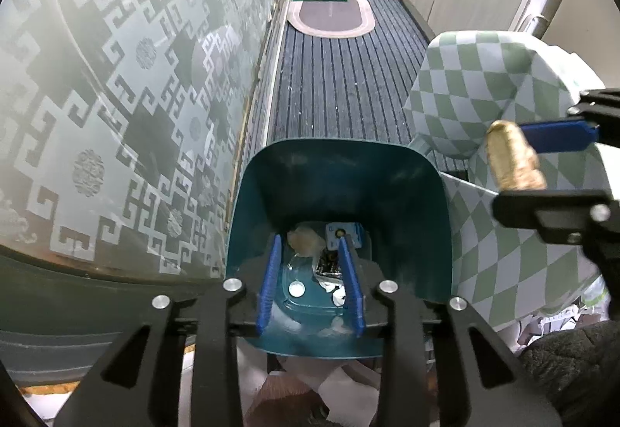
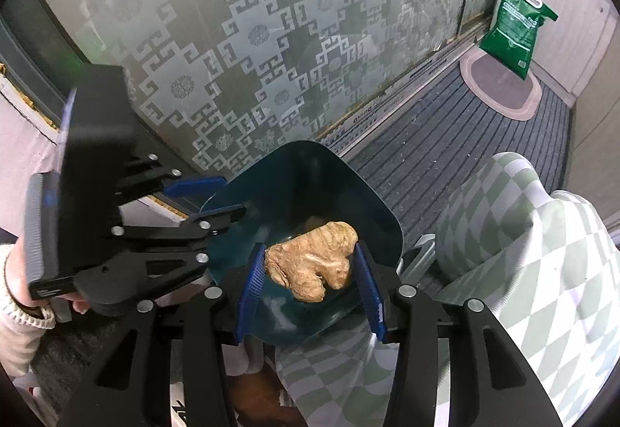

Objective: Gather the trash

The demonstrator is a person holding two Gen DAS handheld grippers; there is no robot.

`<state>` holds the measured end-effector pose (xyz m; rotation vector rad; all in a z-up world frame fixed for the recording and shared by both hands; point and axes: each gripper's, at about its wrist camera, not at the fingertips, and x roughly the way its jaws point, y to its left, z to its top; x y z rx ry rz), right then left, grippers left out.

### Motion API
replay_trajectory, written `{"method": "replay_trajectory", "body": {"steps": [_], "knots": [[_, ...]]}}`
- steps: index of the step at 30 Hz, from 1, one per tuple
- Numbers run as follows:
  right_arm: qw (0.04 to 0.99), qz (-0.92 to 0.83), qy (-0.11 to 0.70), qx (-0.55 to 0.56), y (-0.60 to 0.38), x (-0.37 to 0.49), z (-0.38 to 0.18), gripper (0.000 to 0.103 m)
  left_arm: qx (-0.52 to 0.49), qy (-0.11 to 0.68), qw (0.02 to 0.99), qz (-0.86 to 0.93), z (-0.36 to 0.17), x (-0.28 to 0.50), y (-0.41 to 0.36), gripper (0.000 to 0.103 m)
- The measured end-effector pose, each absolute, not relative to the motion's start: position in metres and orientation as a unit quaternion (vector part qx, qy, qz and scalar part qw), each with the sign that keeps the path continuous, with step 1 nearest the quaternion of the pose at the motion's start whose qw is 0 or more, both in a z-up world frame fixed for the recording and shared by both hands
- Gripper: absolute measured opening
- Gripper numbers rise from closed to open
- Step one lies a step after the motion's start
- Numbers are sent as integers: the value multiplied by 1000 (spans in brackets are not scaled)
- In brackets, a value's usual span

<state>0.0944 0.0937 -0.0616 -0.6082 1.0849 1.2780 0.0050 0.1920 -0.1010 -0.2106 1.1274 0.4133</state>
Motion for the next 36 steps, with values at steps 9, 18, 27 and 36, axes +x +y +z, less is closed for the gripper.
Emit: {"method": "replay_trajectory", "body": {"steps": [9,18,27,36], "knots": [[626,563,475,-255,91,95,-58,60,-98,501,834,211,-86,2,198,49],[643,570,454,-236,67,88,-36,60,-89,468,857,195,-72,-6,181,63],[697,557,402,-209,26,83,-6,73,-64,413,889,189,-47,-25,151,80],[779,499,347,-154,-40,76,22,91,-61,344,918,187,-23,-42,128,96]]}}
